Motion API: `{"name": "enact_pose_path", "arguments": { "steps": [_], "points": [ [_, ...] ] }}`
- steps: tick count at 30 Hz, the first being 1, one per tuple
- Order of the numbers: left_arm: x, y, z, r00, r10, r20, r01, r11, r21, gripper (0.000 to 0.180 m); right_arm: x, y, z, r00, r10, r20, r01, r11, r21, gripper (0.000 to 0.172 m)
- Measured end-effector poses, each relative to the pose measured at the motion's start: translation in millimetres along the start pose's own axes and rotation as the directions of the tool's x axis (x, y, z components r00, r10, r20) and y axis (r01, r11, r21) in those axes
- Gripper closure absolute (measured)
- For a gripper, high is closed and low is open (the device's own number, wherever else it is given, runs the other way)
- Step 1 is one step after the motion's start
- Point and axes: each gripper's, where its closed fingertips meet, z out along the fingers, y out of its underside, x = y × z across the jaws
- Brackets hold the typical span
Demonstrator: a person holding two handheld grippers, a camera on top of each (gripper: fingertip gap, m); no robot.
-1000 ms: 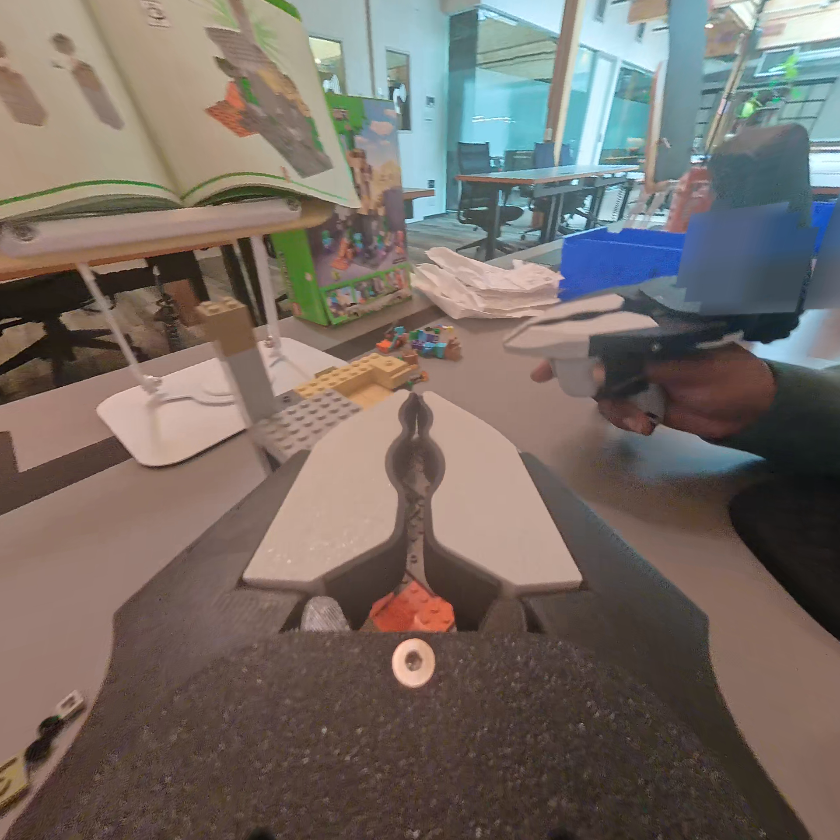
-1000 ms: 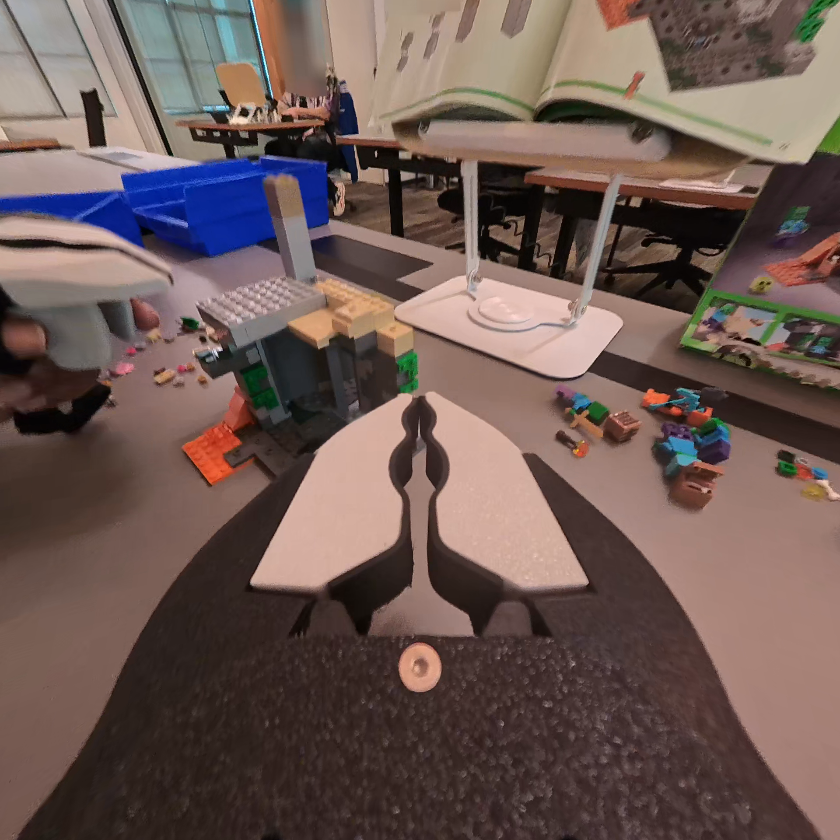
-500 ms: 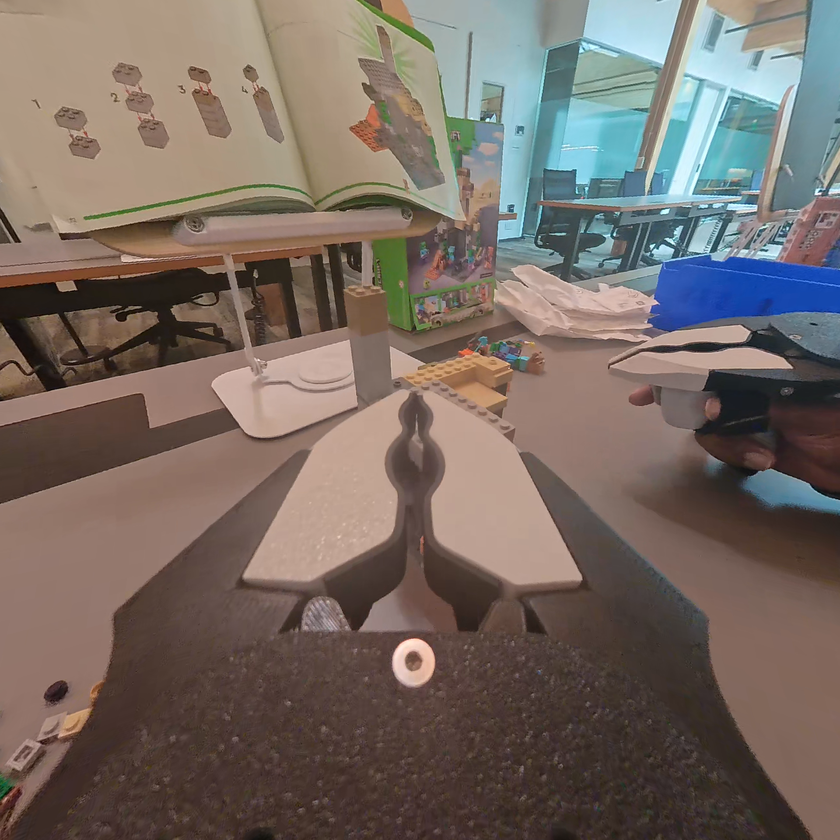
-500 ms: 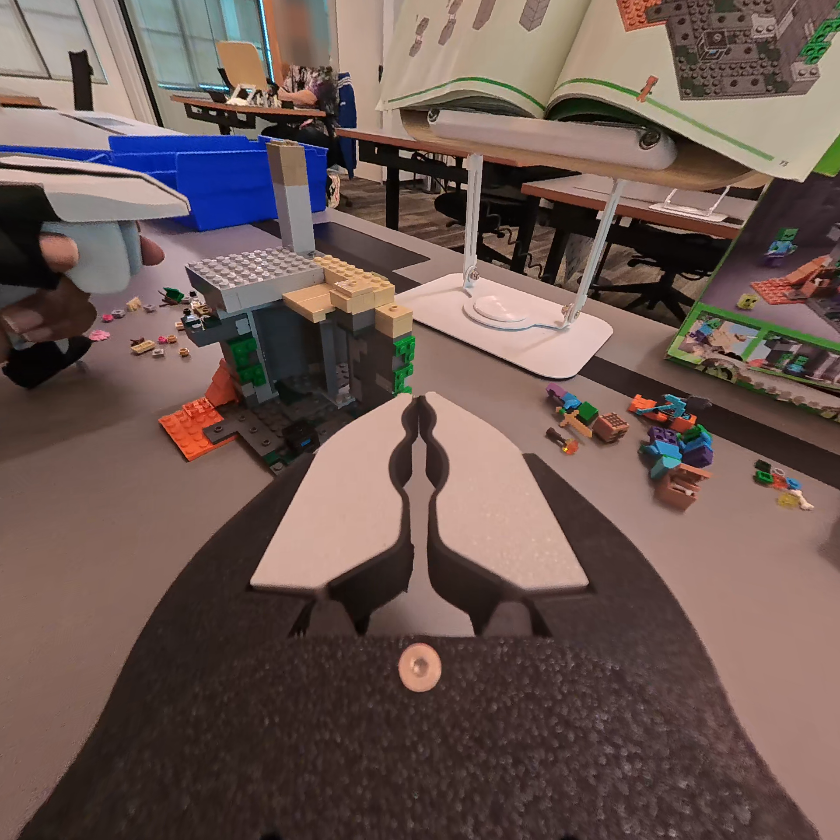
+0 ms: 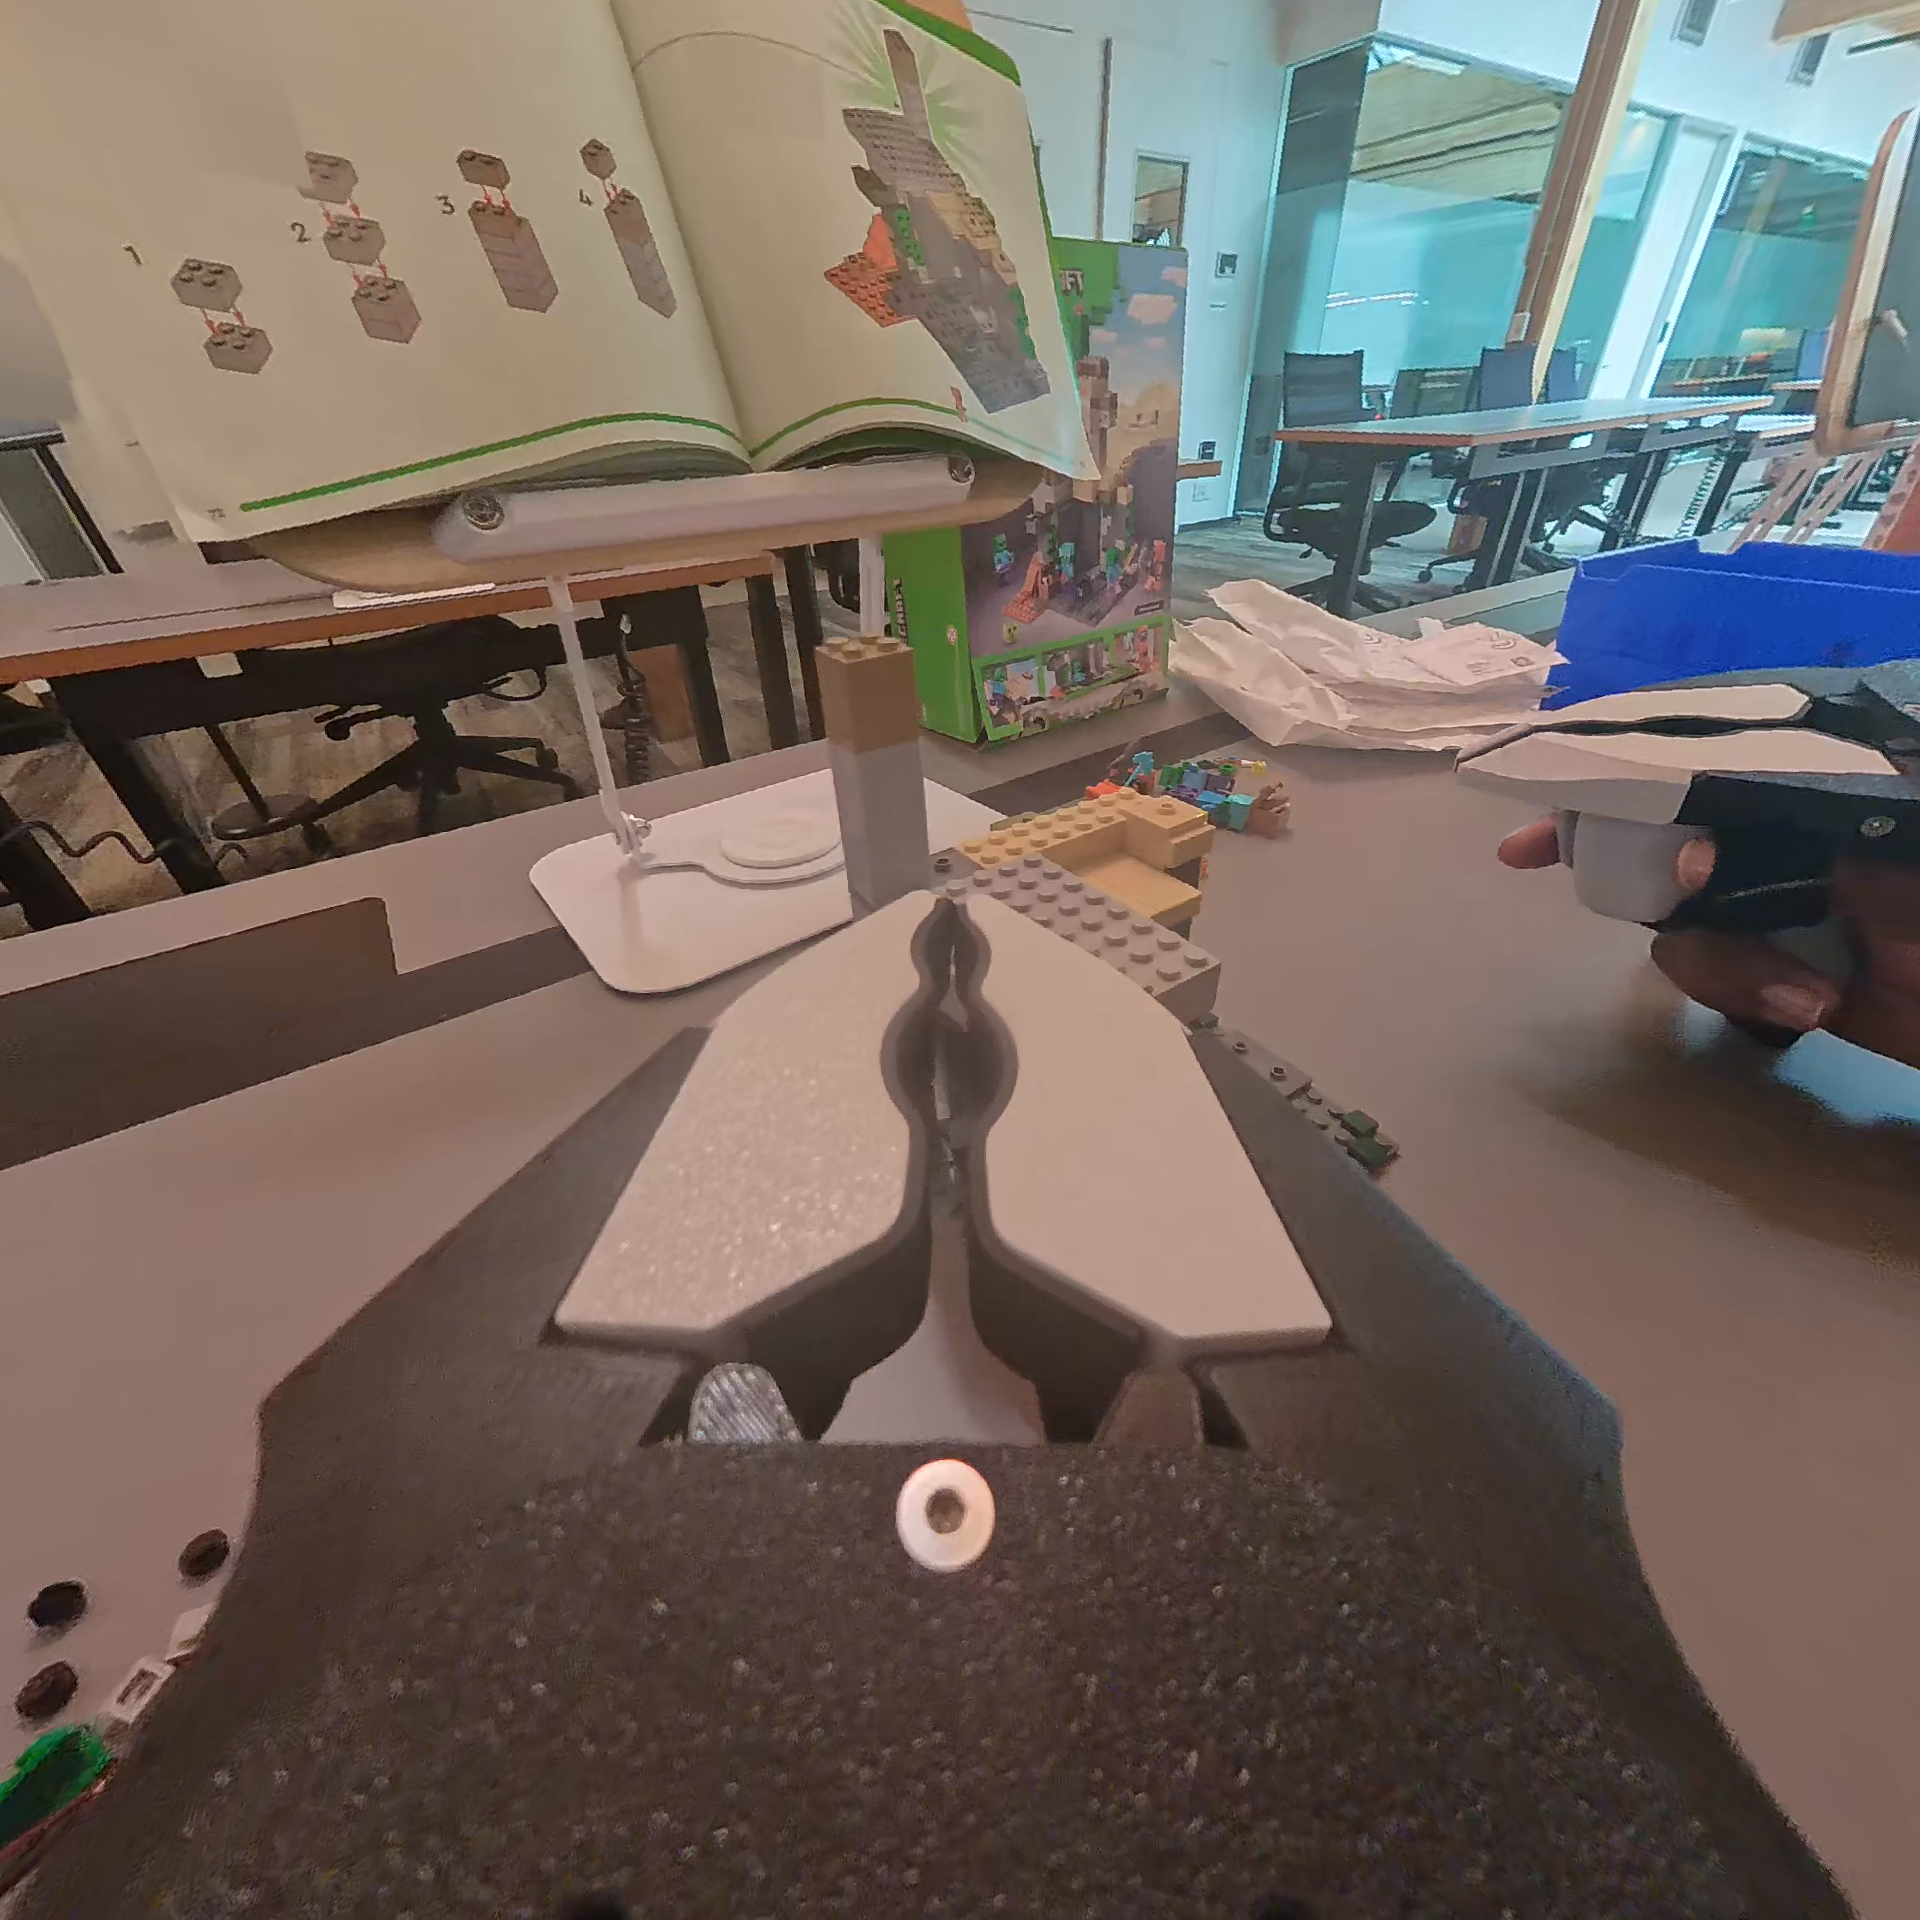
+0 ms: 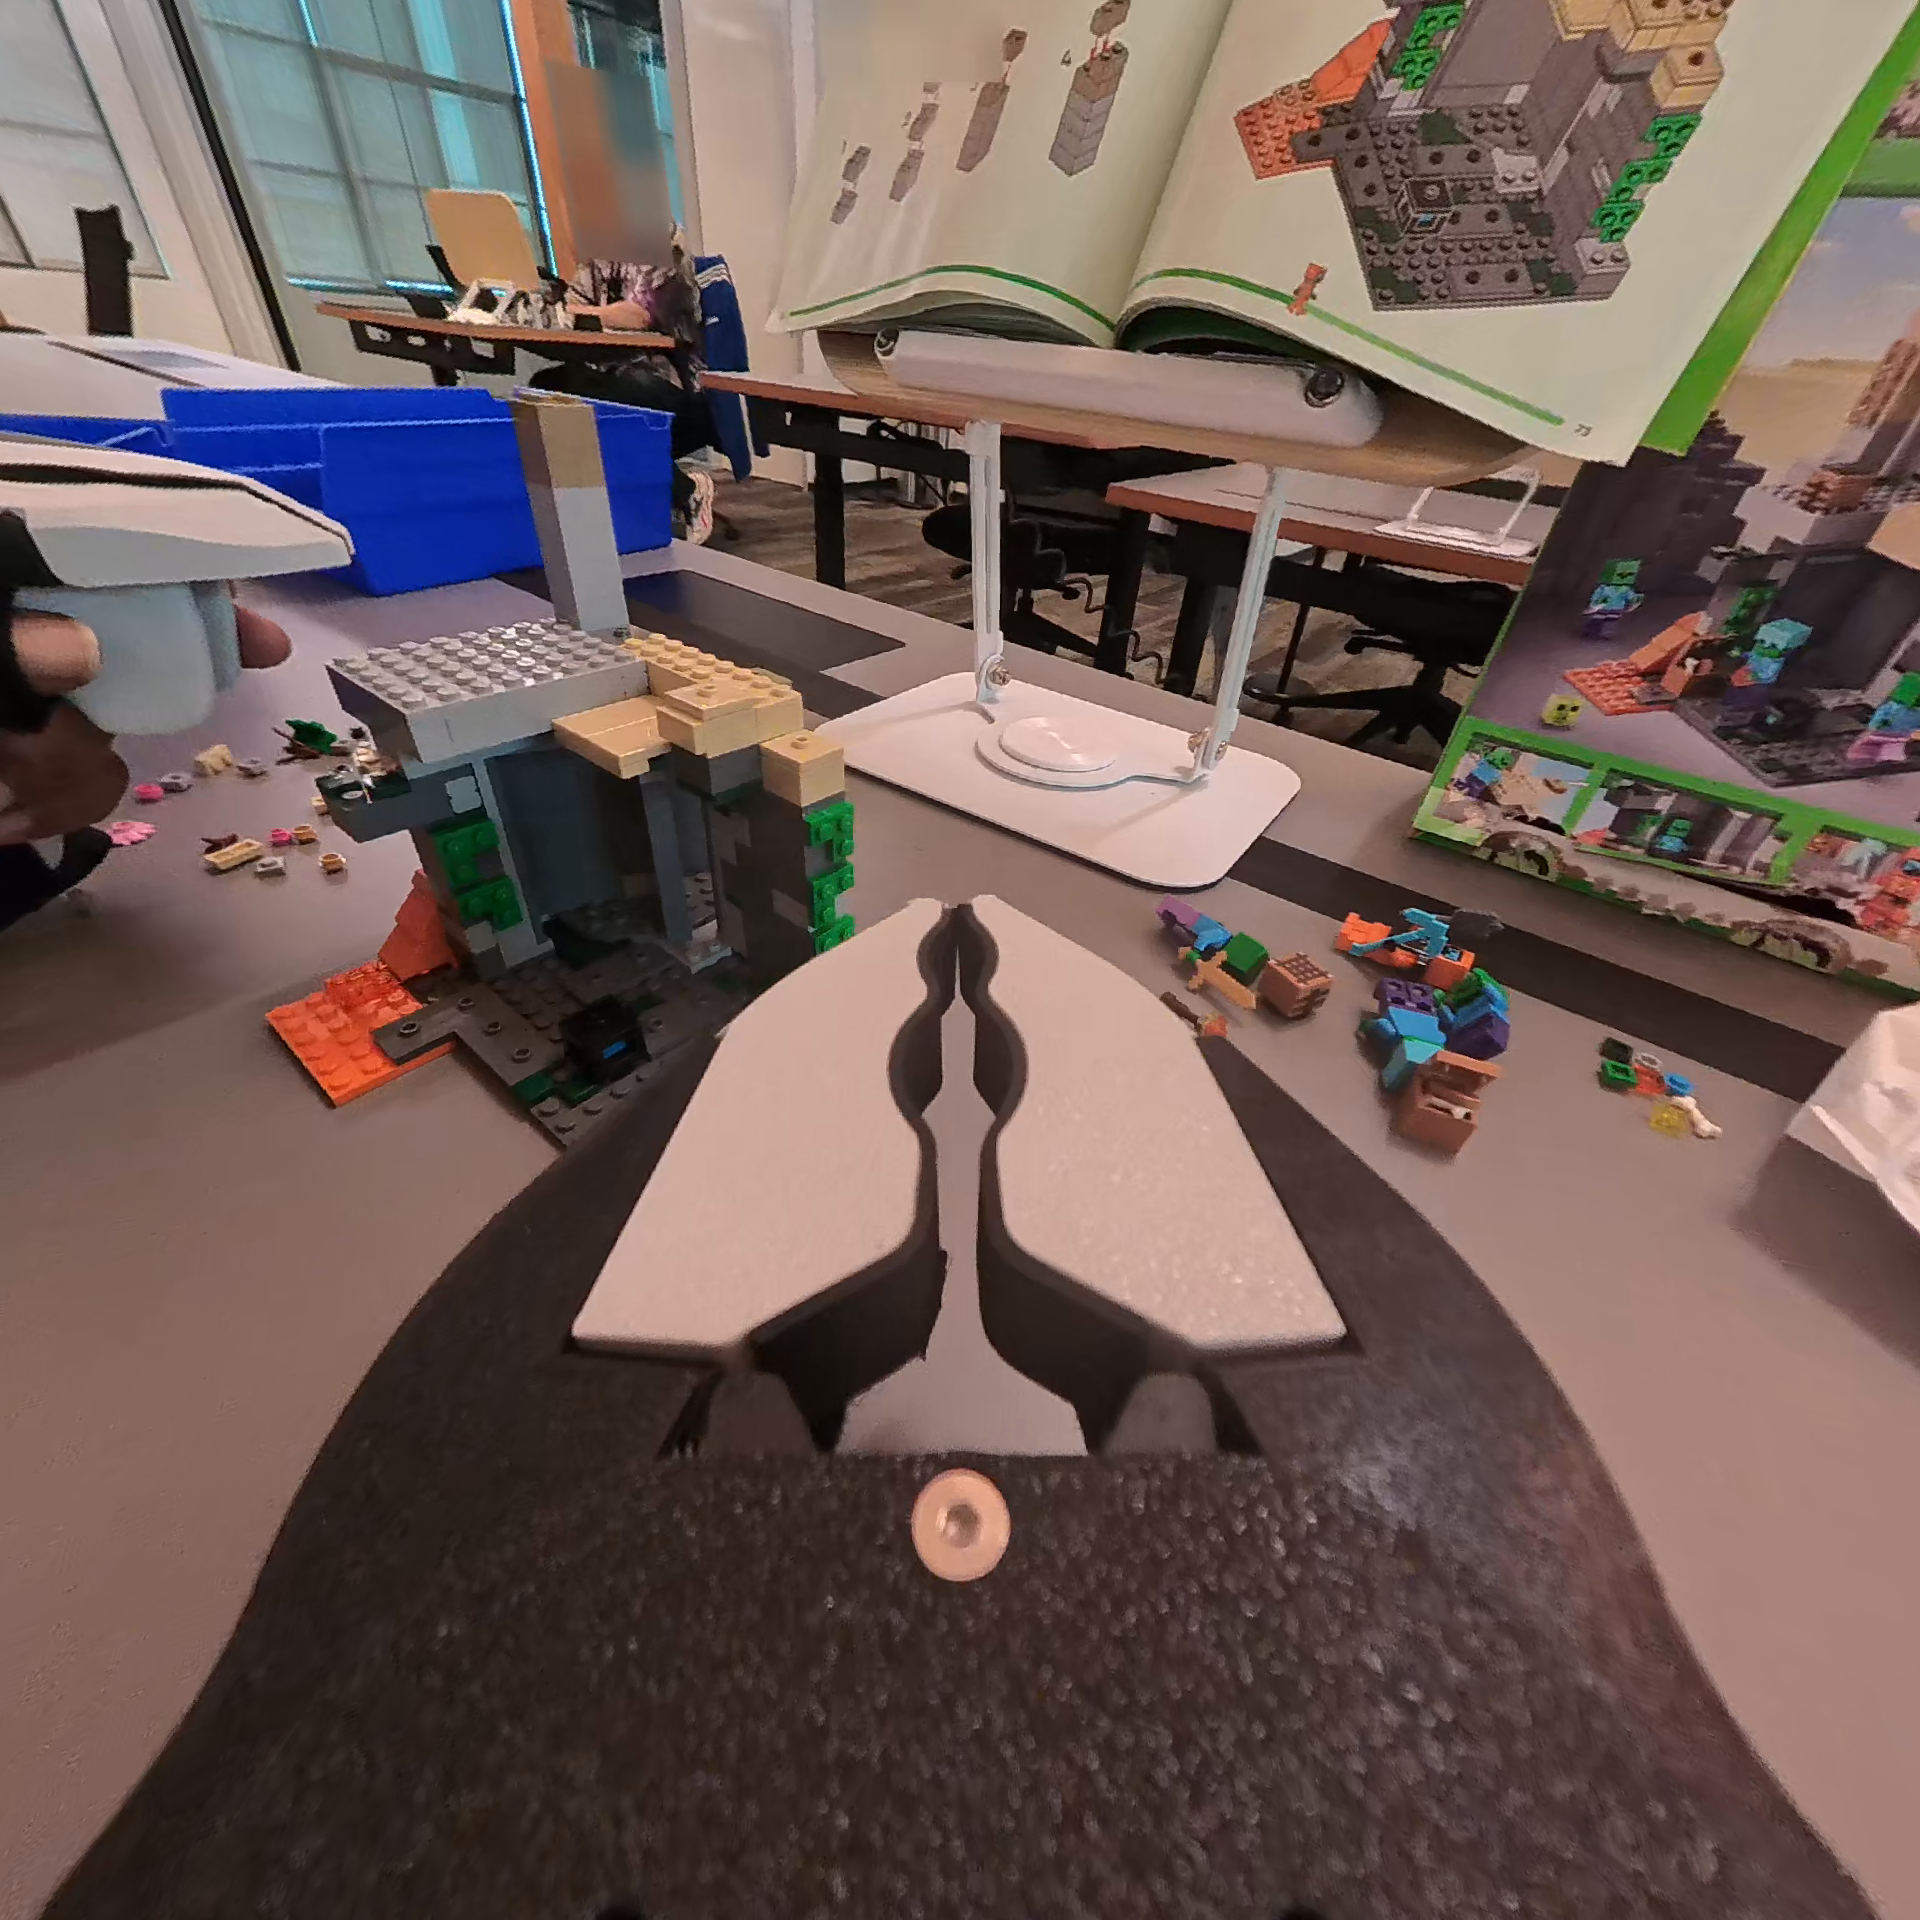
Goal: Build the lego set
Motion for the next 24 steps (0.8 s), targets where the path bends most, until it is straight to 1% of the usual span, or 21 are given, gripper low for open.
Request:
{"name": "enact_pose_path", "arguments": {
  "steps": [9,14,24],
  "points": [
    [-8.4,-8.6,-5.1,0.999,0.016,0.043,-0.017,1.000,0.025,0.180,2.9,-3.6,-1.8,1.000,-0.011,-0.020,0.012,1.000,0.018,0.172],
    [-9.1,-10.1,-6.2,0.999,0.012,0.042,-0.013,1.000,0.028,0.180,1.6,-4.1,-1.4,1.000,-0.016,-0.014,0.016,1.000,0.024,0.172],
    [-5.3,-9.1,-5.4,1.000,0.012,0.024,-0.013,1.000,0.026,0.180,0.7,-4.4,-1.7,1.000,-0.024,0.000,0.024,0.999,0.033,0.166]
  ]
}}
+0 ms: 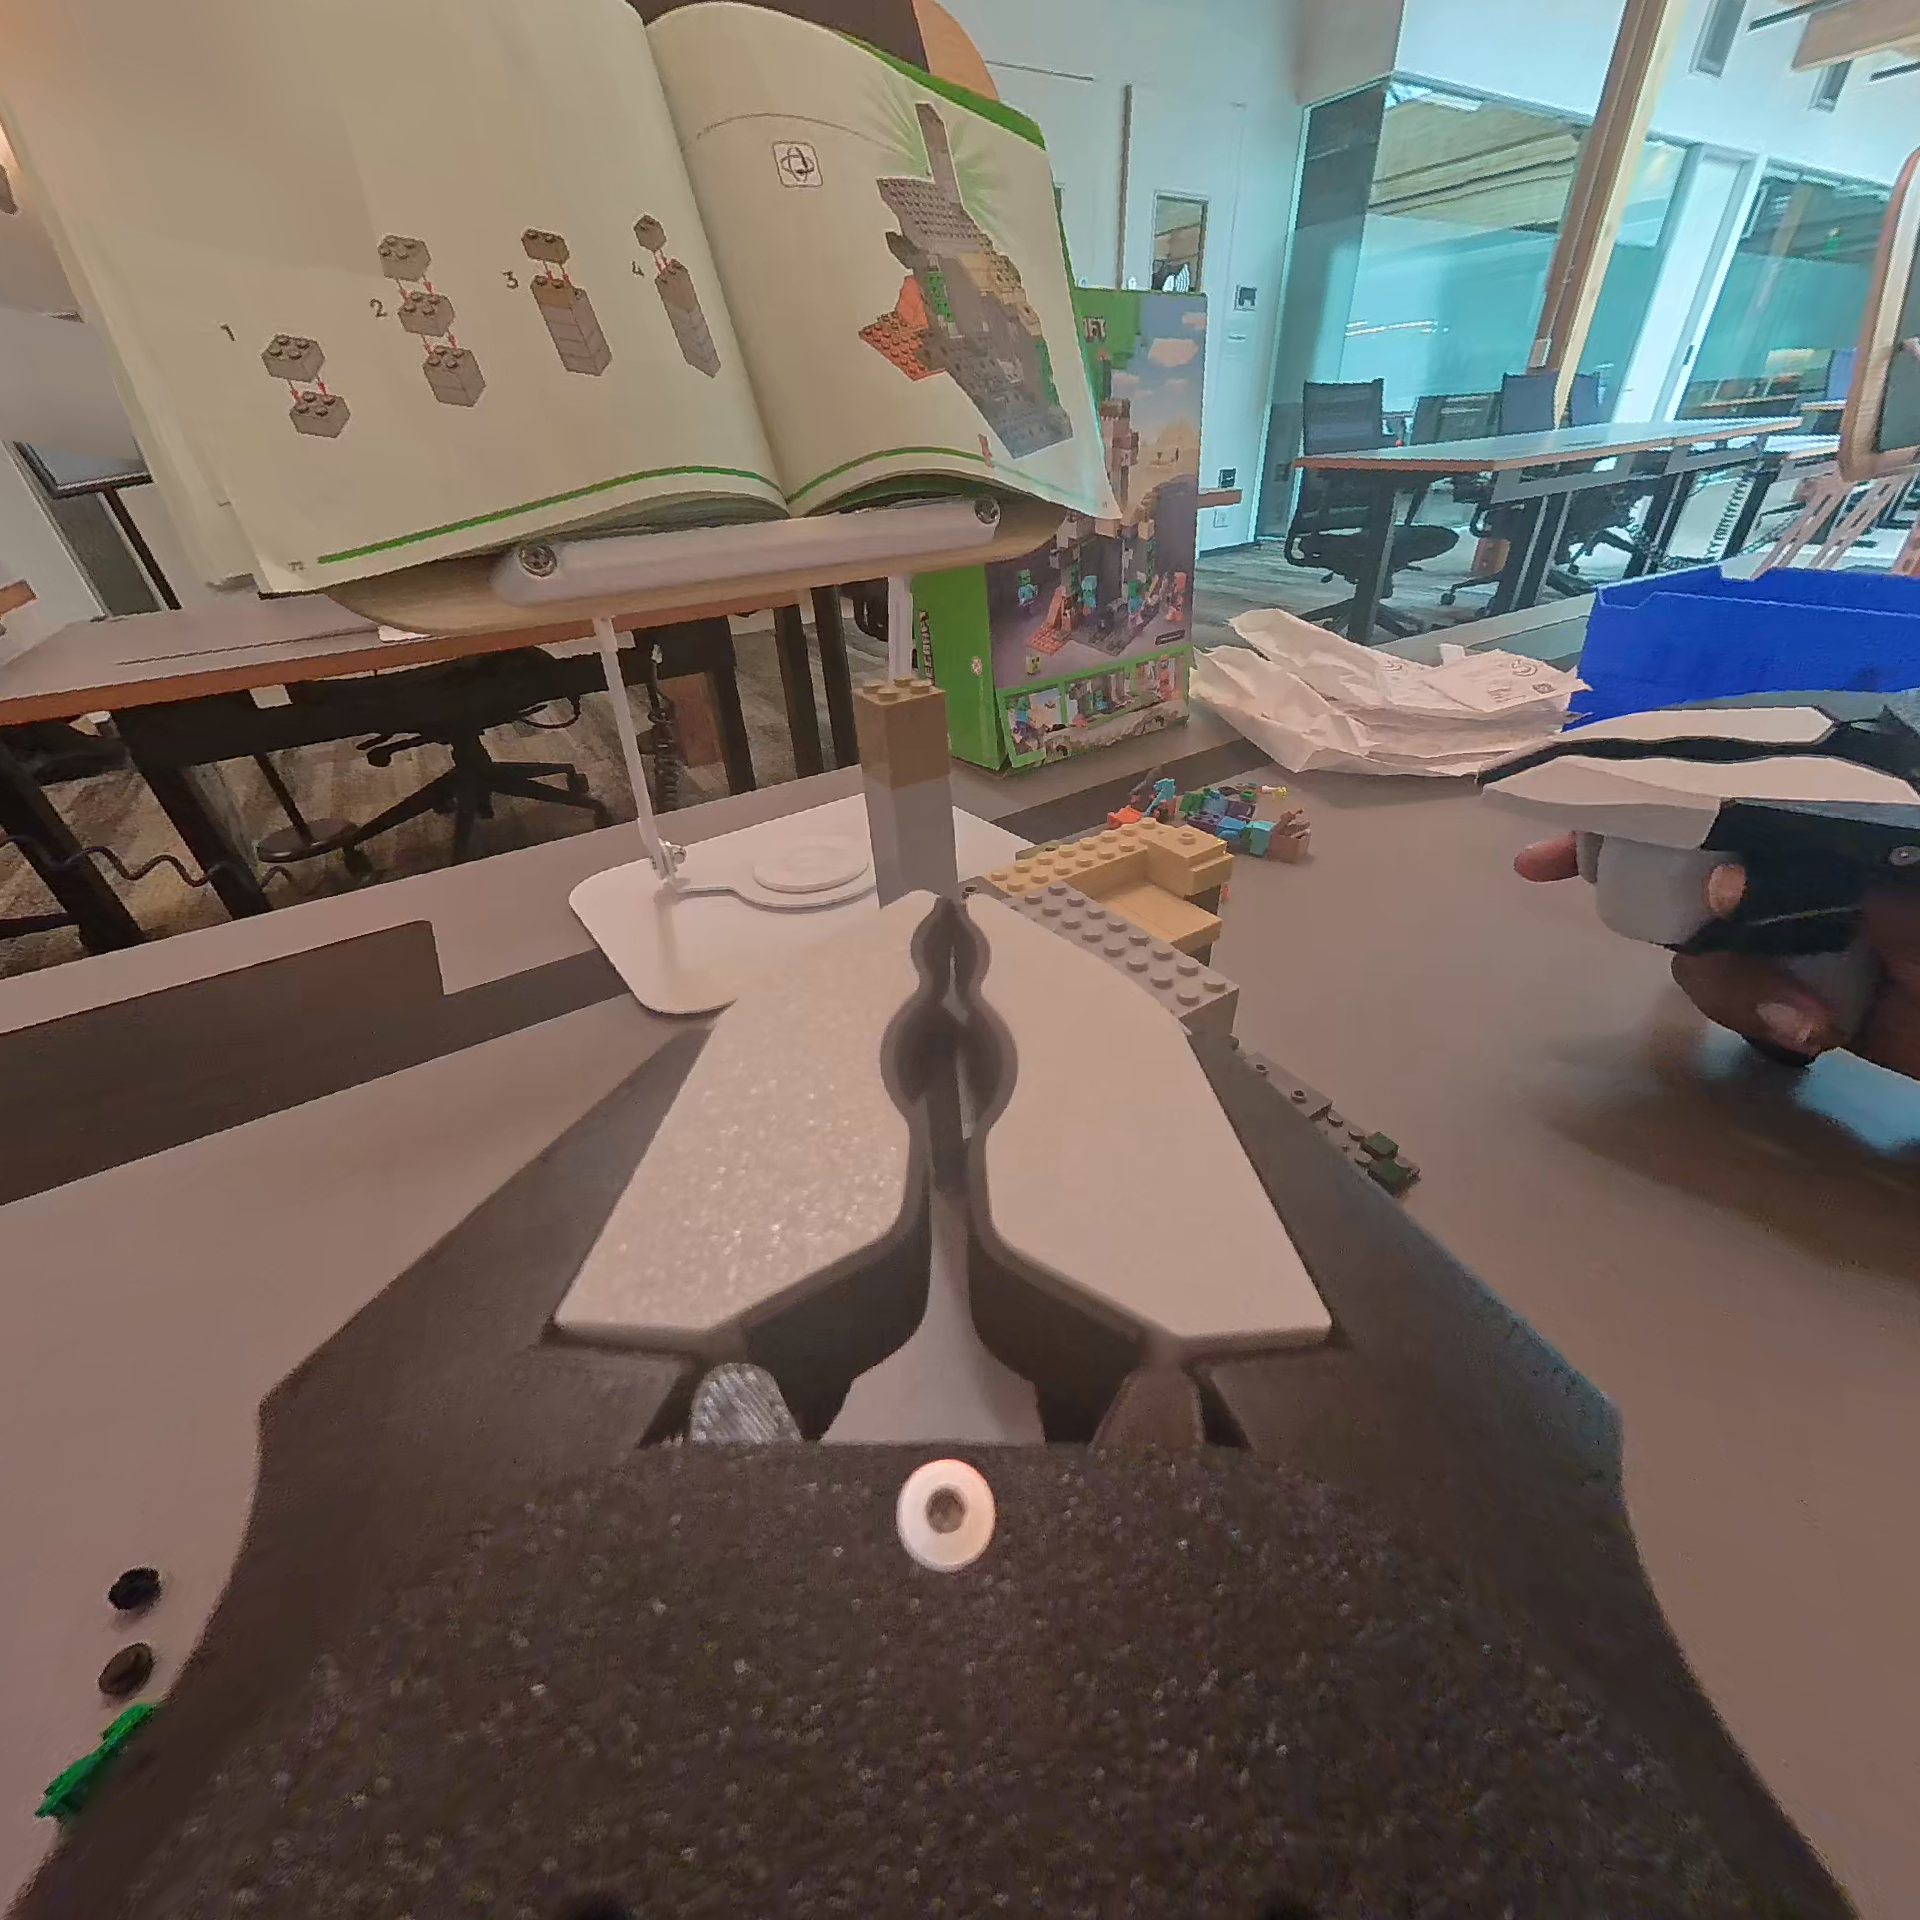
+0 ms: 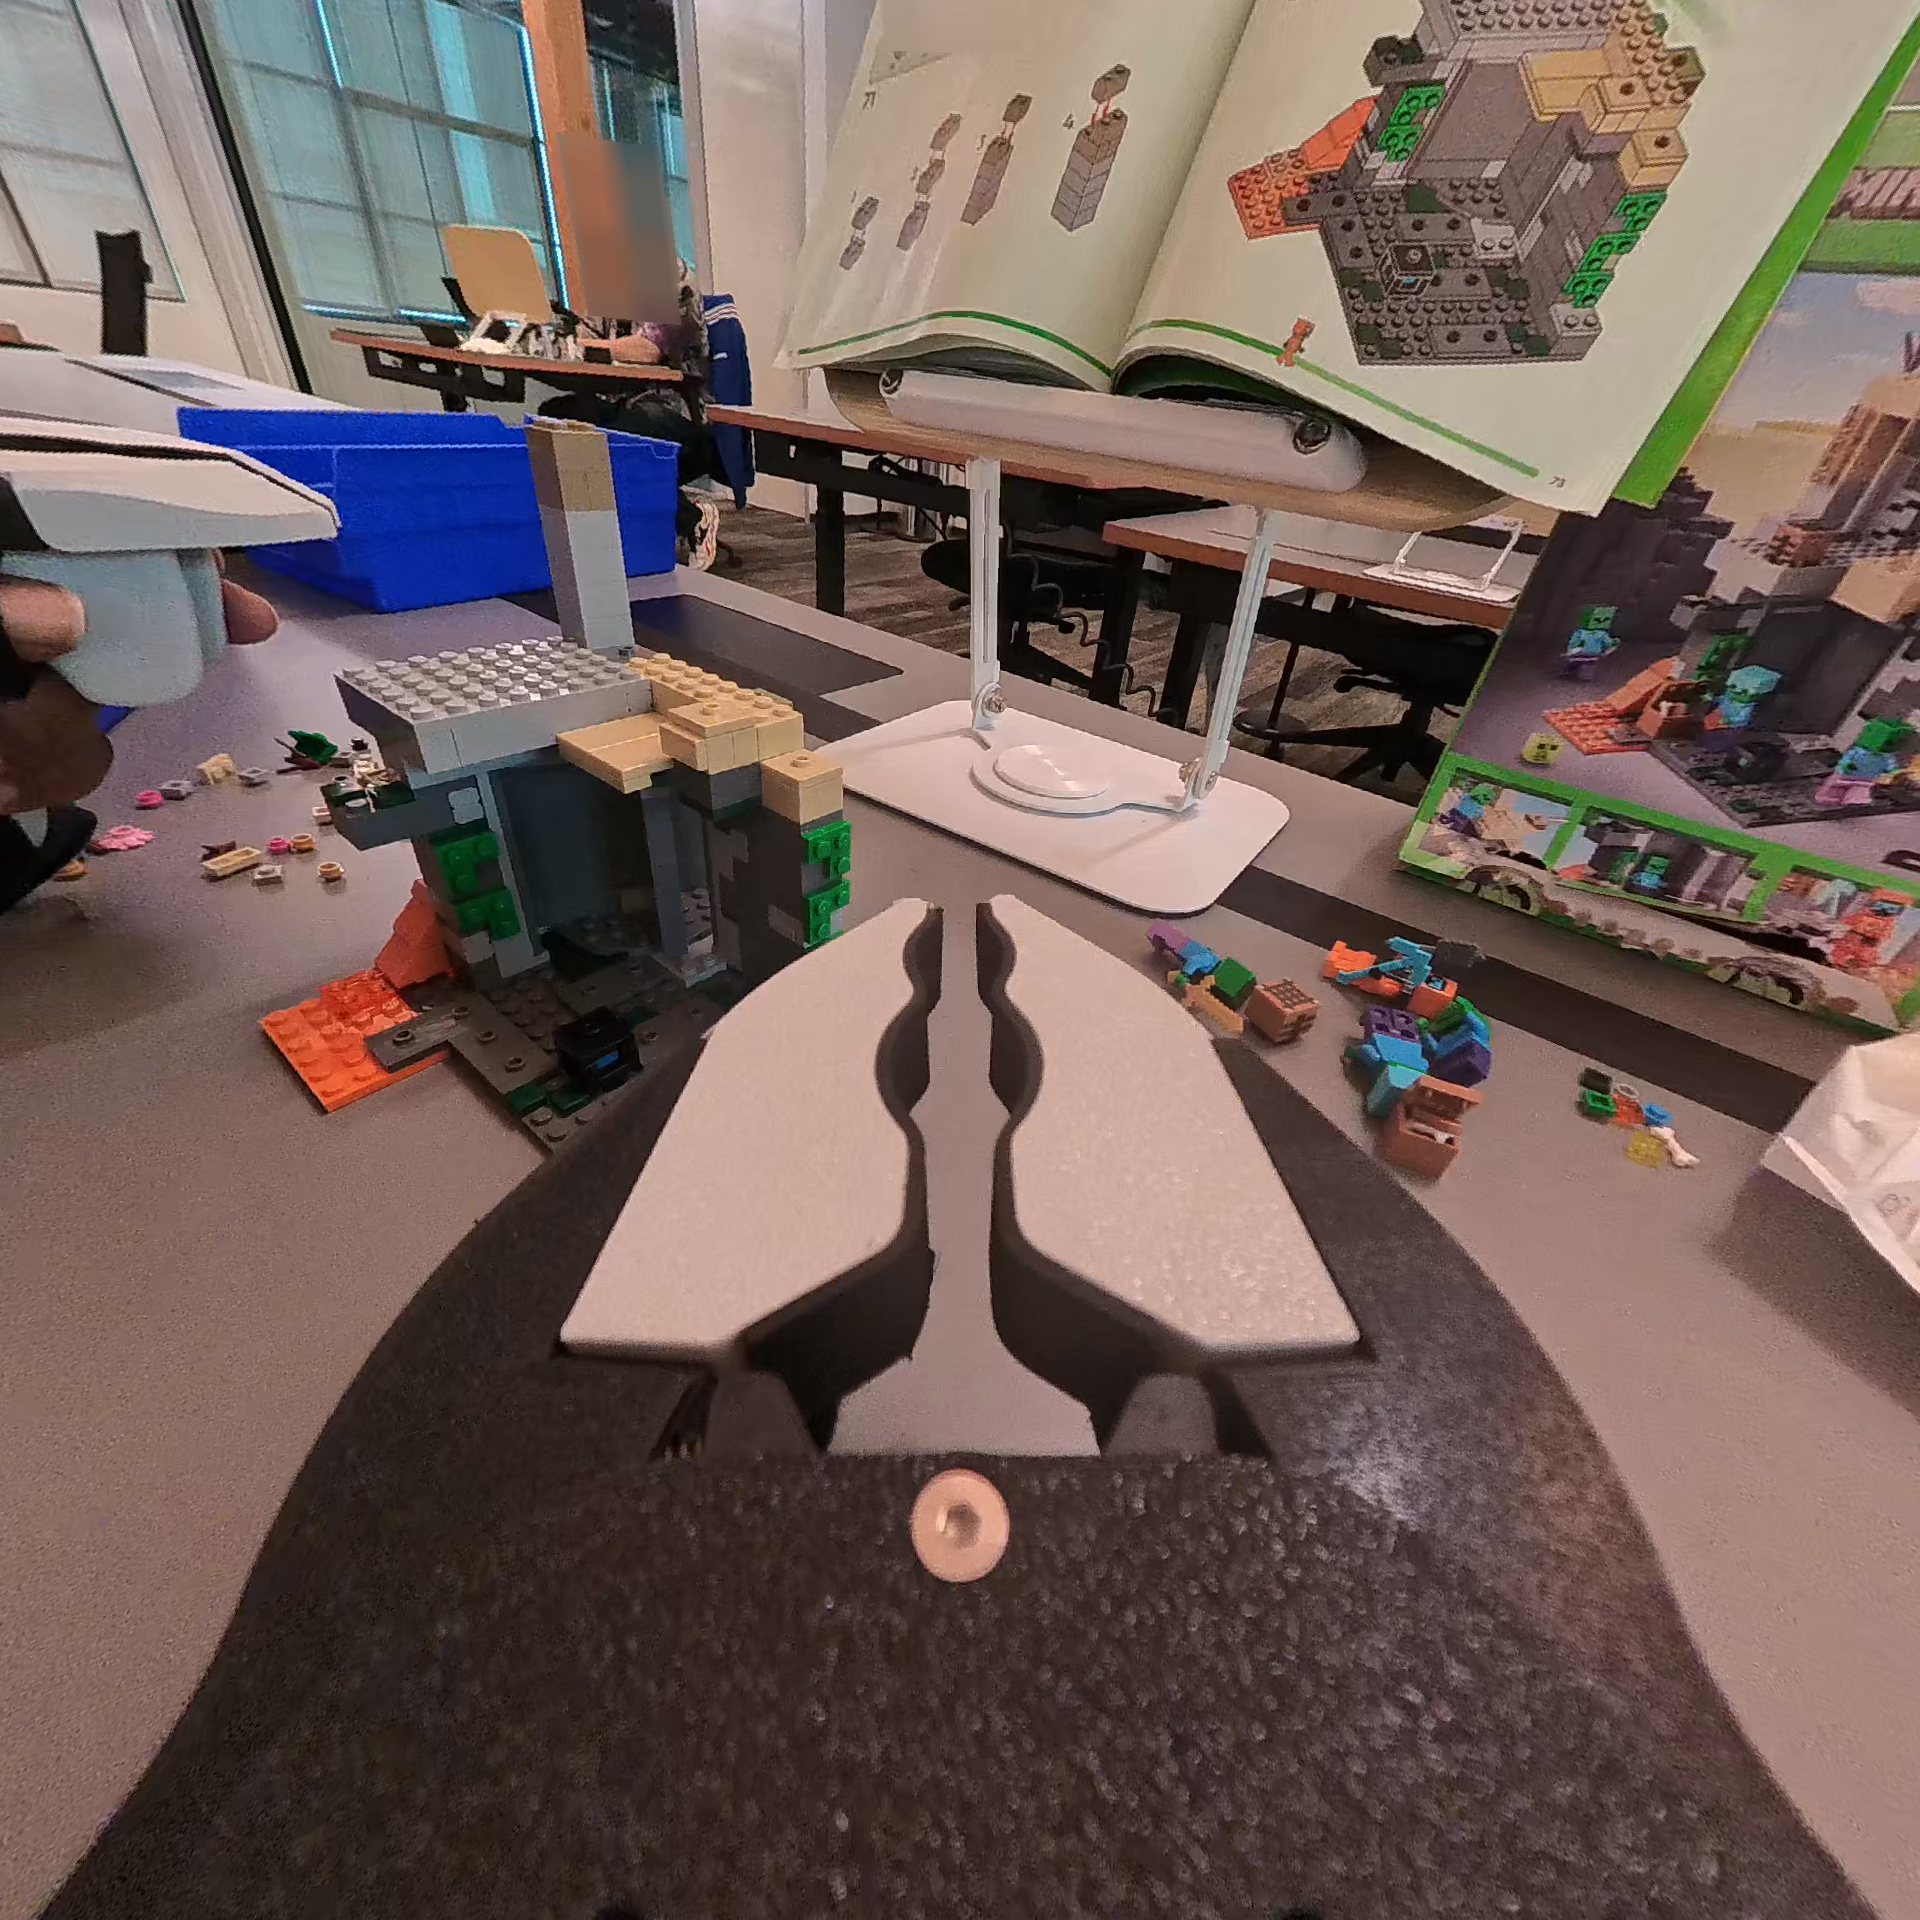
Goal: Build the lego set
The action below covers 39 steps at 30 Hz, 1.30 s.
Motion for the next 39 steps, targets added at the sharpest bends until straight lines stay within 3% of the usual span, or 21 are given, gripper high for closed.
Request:
{"name": "enact_pose_path", "arguments": {
  "steps": [17,24,30,34,39],
  "points": [
    [-1.6,-1.5,-0.3,1.000,0.014,0.008,-0.014,1.000,-0.003,0.180,9.6,-1.9,1.1,0.998,-0.053,-0.041,0.053,0.999,0.002,0.164],
    [-9.1,-6.5,-3.1,0.999,0.018,0.039,-0.019,1.000,0.012,0.180,42.0,-40.3,14.2,0.988,-0.106,-0.114,0.114,0.992,0.061,0.159],
    [-7.4,-7.8,-3.4,0.999,0.017,0.036,-0.018,1.000,0.014,0.180,80.8,-80.4,60.9,0.944,-0.287,-0.161,0.296,0.955,0.030,0.152],
    [-5.2,-5.9,-2.5,0.999,0.024,0.025,-0.024,1.000,0.006,0.180,116.7,-90.4,107.3,0.821,-0.547,-0.167,0.539,0.837,-0.090,0.147],
    [-6.4,-4.4,-2.1,0.999,0.024,0.022,-0.024,1.000,-0.002,0.180,151.7,-72.5,146.1,0.531,-0.846,-0.055,0.815,0.527,-0.239,0.146]
  ]
}}
